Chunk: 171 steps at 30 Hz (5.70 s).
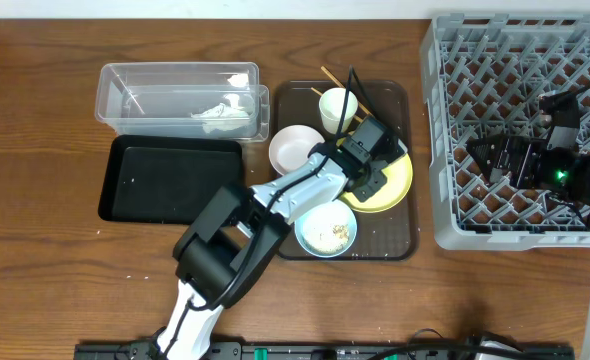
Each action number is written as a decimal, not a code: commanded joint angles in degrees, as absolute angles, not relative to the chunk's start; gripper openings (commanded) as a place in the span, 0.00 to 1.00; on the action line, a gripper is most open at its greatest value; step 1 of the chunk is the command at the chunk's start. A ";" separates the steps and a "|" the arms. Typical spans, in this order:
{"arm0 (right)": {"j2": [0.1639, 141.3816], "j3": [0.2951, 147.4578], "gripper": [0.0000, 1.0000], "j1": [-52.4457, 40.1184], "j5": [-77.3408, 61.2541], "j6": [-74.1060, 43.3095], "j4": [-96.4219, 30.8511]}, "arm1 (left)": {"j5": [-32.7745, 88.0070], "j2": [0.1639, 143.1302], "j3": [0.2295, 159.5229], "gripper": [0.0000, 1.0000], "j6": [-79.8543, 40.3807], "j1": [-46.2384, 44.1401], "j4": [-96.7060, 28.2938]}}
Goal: Sort waste into correct bins and load items into the dishwasher rack
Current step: 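Reach the left gripper back to the plate and grasp the white tissue, then carry the tissue with the left gripper and drop it into the clear bin, then grasp the rim of the light-blue bowl with the left gripper, then move the blue bowl over the black tray and tip out the rice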
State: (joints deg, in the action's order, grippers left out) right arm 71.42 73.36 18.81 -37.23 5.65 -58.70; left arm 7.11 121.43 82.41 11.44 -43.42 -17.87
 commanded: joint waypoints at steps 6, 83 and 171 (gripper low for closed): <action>71.16 74.56 0.97 19.57 -37.30 6.26 -58.70 | 5.72 103.26 82.37 0.06 4.84 -41.10 -21.39; 71.16 74.56 0.99 19.57 -37.32 5.87 -57.49 | 27.42 86.98 80.62 0.44 -2.28 -11.18 -49.36; 71.16 74.56 0.99 19.44 -37.30 5.89 -60.01 | 7.03 93.36 79.68 0.06 -28.08 -47.92 -51.68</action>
State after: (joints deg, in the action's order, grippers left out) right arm 71.42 73.36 18.81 -37.21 5.65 -60.16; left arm 7.16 95.50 78.74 -29.71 -49.98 -50.70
